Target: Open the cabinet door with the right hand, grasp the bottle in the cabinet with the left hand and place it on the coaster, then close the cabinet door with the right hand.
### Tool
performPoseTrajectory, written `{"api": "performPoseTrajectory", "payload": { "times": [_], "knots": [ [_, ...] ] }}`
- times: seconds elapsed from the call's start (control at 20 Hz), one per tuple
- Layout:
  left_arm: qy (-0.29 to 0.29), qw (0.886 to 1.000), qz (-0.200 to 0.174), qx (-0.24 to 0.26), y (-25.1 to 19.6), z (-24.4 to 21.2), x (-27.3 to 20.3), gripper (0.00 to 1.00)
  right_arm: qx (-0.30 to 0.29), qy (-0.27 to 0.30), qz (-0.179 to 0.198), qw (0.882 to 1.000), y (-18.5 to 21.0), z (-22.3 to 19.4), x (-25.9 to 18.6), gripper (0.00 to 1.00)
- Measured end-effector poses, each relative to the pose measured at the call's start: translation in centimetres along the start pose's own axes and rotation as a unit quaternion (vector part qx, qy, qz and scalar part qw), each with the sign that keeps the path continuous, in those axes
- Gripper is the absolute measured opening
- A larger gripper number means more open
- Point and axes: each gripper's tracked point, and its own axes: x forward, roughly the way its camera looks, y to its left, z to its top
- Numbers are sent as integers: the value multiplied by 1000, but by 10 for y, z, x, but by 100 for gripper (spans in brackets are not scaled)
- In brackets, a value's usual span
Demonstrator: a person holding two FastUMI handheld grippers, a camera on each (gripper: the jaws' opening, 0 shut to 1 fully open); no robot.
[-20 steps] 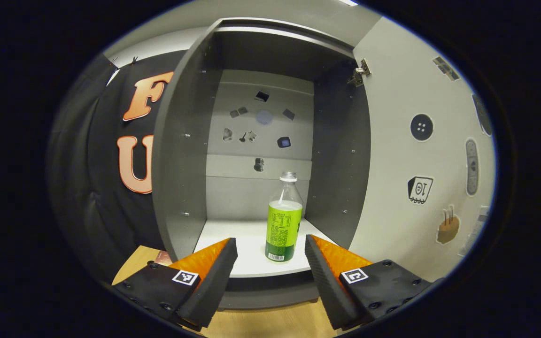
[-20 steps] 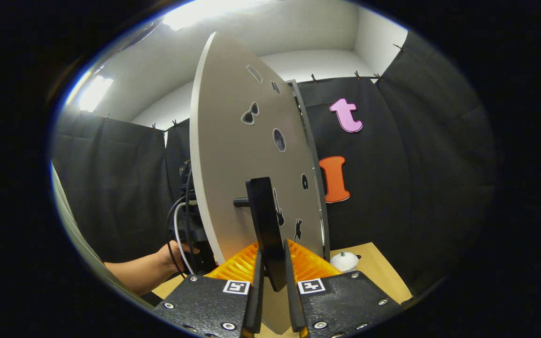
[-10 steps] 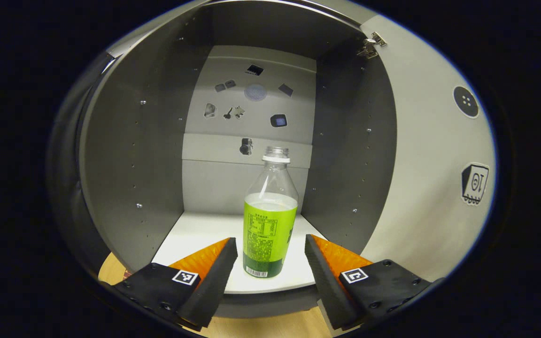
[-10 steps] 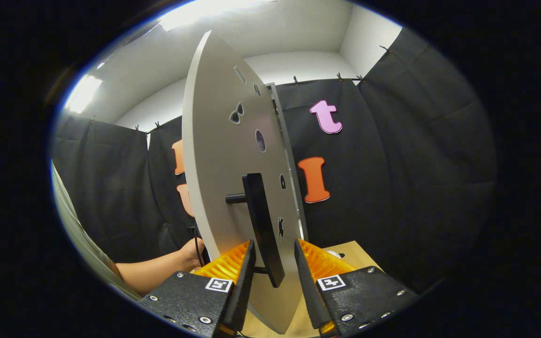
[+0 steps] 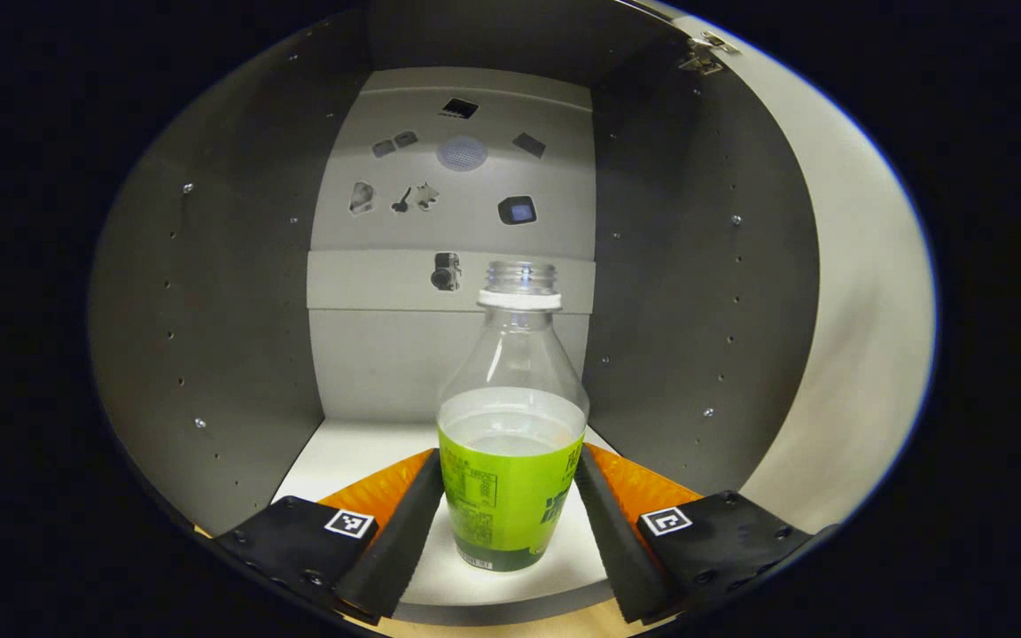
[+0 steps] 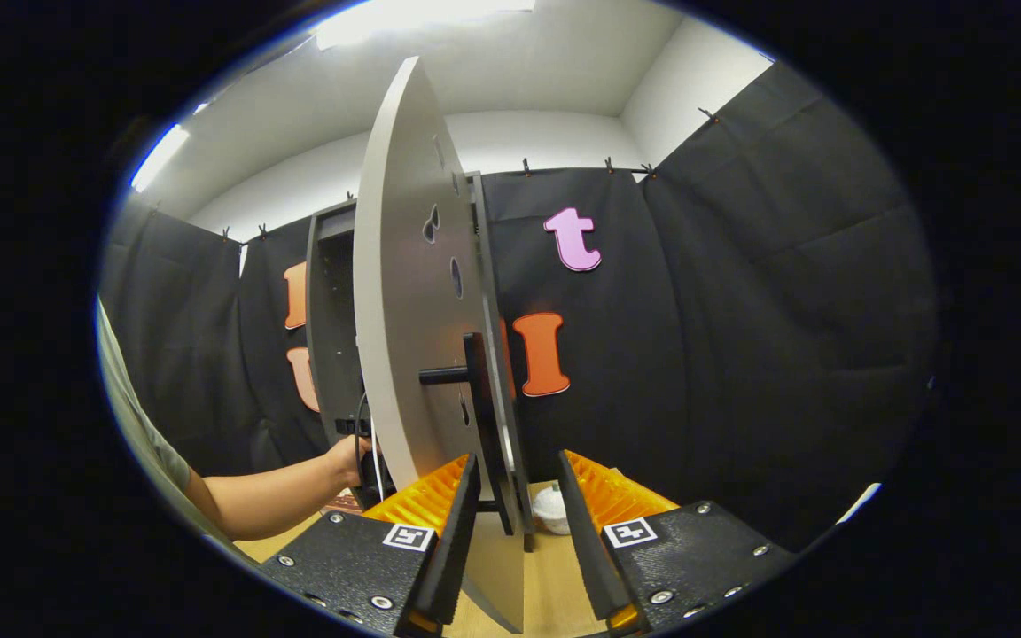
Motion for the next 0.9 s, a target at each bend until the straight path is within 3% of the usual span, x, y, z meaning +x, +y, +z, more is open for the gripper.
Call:
{"api": "performPoseTrajectory", "payload": {
  "times": [0.05, 0.15, 0.2, 0.3, 0.4, 0.45, 0.5, 0.6, 0.9],
  "knots": [
    [-3, 1000, 5, 8, 1, 1, 1, 94, 1, 0, 0, 1000, -3, 0, -1, 55],
    [-2, 1000, 13, 18, 4, 1, 4, 85, 8, 2, 12, 1000, -1, 0, -5, 56],
    [-2, 1000, 14, 16, 3, 1, 2, 84, 8, 6, 19, 1000, 0, -2, -6, 63],
    [-5, 1000, 16, 3, 3, 2, -6, 80, -8, 11, 24, 1000, -3, -5, -8, 61],
    [-12, 1000, 25, 3, 8, 0, -22, 82, -21, 13, 30, 999, -7, -5, -8, 68],
    [-15, 999, 30, 5, 10, -1, -30, 84, -20, 15, 39, 999, -6, -6, -9, 63],
    [-18, 999, 32, 6, 11, -1, -39, 82, -16, 18, 50, 998, -4, -7, -9, 65],
    [-22, 999, 39, 5, 17, -2, -61, 82, -6, 20, 69, 997, -6, -5, -7, 73],
    [-34, 996, 86, -4, 48, -8, -131, 82, 9, 23, 121, 992, -10, -5, -8, 72]
  ]
}}
